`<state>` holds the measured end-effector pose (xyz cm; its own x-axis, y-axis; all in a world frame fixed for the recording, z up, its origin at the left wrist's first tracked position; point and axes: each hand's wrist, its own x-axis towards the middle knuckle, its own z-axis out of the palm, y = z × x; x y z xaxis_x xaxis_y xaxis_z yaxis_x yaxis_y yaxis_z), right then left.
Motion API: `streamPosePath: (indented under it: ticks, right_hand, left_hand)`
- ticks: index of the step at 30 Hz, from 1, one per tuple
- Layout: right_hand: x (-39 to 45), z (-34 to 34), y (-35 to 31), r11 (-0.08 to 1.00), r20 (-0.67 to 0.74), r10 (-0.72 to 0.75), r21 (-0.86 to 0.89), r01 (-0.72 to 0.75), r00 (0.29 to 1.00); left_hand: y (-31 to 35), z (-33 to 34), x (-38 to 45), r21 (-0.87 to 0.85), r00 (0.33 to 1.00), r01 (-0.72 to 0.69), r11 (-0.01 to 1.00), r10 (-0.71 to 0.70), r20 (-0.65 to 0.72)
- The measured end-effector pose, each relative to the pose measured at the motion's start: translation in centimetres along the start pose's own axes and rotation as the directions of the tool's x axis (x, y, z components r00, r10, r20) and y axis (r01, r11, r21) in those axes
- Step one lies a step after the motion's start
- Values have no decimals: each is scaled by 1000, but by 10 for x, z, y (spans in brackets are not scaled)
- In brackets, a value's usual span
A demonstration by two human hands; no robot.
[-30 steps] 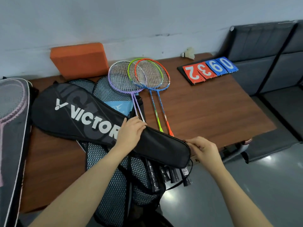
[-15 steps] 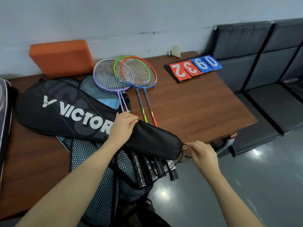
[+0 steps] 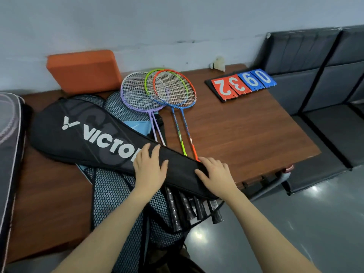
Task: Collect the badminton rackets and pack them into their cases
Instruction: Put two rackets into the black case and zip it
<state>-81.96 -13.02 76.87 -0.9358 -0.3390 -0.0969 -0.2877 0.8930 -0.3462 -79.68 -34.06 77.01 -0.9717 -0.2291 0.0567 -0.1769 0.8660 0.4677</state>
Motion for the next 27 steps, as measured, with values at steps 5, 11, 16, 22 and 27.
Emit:
streamPosePath:
  ticks: [5, 11, 16, 22, 27]
  right_hand:
    - [49, 14, -45, 993, 84, -103, -54, 107, 991]
    - [83, 23, -79, 991, 130, -132, -16, 135, 983]
    - [80, 6, -70, 958, 164, -269, 144, 247, 949]
    - [46, 11, -65, 909, 187, -285, 363, 203, 940]
    - [26, 20, -82, 869, 17, -301, 416, 267, 953]
  left_hand:
    - [-30, -1, -33, 103, 948, 317, 943, -319, 5]
    - [-37, -3, -30, -144, 886, 464, 874, -460, 64]
    - [-39, -6, -29, -364, 833, 538, 760, -547, 86]
    - [-36, -4, -49, -603, 813, 502, 620, -576, 84]
    - [-34, -19, -59, -592, 810, 418, 689, -578, -101]
